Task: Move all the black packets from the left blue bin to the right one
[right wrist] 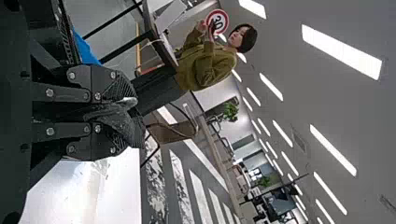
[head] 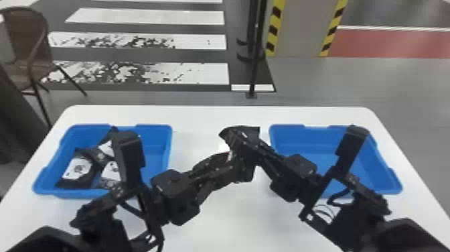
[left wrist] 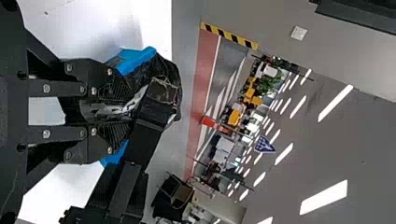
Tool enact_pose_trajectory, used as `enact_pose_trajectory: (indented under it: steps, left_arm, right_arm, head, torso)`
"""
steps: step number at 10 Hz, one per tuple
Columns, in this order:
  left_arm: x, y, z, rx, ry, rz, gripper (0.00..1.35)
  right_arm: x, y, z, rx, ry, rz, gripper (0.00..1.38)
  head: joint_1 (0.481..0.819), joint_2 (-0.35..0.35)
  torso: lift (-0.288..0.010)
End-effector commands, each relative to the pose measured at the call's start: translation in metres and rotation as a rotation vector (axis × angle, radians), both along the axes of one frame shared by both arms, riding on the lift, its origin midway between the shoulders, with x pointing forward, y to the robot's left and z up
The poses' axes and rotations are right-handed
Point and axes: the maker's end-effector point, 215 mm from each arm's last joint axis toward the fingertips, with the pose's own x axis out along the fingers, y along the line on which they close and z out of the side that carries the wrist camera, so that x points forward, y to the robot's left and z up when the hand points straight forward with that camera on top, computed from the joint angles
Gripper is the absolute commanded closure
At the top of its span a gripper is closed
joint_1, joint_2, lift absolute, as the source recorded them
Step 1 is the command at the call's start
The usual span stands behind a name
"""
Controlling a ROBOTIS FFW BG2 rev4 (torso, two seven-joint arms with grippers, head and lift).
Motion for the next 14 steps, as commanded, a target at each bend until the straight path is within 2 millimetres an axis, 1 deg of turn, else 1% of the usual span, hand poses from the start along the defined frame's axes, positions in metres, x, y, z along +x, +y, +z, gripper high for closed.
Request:
enact_pose_trajectory:
  steps: [1,2,3,4,5,6,7,8,9,10,11,12,13,14]
  left_arm:
    - [-0.001,0.01,-0.01,0.002,0.024,0.024,0.3]
    - [0.0,0.02,-0.014,0.003,0.035,0.047,0.11]
    - [0.0,0.034,-0.021,0.004,0.046,0.081,0.11]
    - [0.002,0.055,-0.025,0.004,0.047,0.128,0.11]
    - [0.005,0.082,-0.03,0.013,0.05,0.187,0.12]
    - [0.007,0.113,-0.032,0.037,0.046,0.253,0.12]
    - [0.009,0.142,-0.028,0.07,0.024,0.307,0.12]
    - [0.01,0.164,-0.022,0.087,0.002,0.349,0.12]
    - [0.012,0.187,-0.016,0.11,-0.023,0.396,0.12]
    - [0.015,0.204,-0.011,0.128,-0.04,0.431,0.12]
    - [0.016,0.214,-0.011,0.145,-0.045,0.449,0.12]
    - [0.017,0.22,-0.013,0.164,-0.042,0.458,0.13]
    - [0.017,0.226,-0.015,0.18,-0.038,0.469,0.13]
    - [0.019,0.231,-0.014,0.193,-0.044,0.48,0.13]
  right_arm:
    - [0.005,-0.009,0.003,-0.001,-0.009,-0.018,1.28]
    - [0.011,-0.022,0.002,-0.016,-0.014,-0.045,1.28]
    - [0.022,-0.044,-0.002,-0.041,-0.014,-0.091,1.28]
    - [0.04,-0.079,-0.01,-0.087,-0.013,-0.163,1.28]
    - [0.061,-0.124,-0.021,-0.155,-0.012,-0.25,1.28]
    - [0.08,-0.161,-0.037,-0.195,0.013,-0.307,1.28]
    - [0.099,-0.183,-0.051,-0.216,0.027,-0.338,1.28]
    - [0.116,-0.203,-0.065,-0.253,0.043,-0.381,1.28]
    - [0.129,-0.231,-0.08,-0.32,0.063,-0.438,1.27]
    - [0.138,-0.258,-0.09,-0.391,0.075,-0.489,1.12]
    - [0.136,-0.271,-0.095,-0.426,0.085,-0.527,0.63]
    - [0.127,-0.275,-0.09,-0.447,0.063,-0.558,0.15]
    - [0.112,-0.27,-0.078,-0.459,0.032,-0.574,0.03]
    - [0.095,-0.259,-0.06,-0.455,-0.026,-0.568,0.14]
  head:
    - [0.695,-0.03]
    - [0.695,-0.028]
    - [0.695,-0.029]
    - [0.695,-0.033]
    - [0.695,-0.046]
    - [0.695,-0.065]
    - [0.695,-0.079]
    - [0.695,-0.079]
    - [0.695,-0.075]
    - [0.695,-0.073]
    - [0.695,-0.079]
    - [0.695,-0.088]
    - [0.695,-0.091]
    - [0.695,-0.088]
  torso:
    - [-0.14]
    - [-0.14]
    - [-0.14]
    - [-0.14]
    - [-0.14]
    - [-0.14]
    - [-0.14]
    - [-0.14]
    - [-0.14]
    - [-0.14]
    - [-0.14]
    - [-0.14]
    - [-0.14]
    - [-0.14]
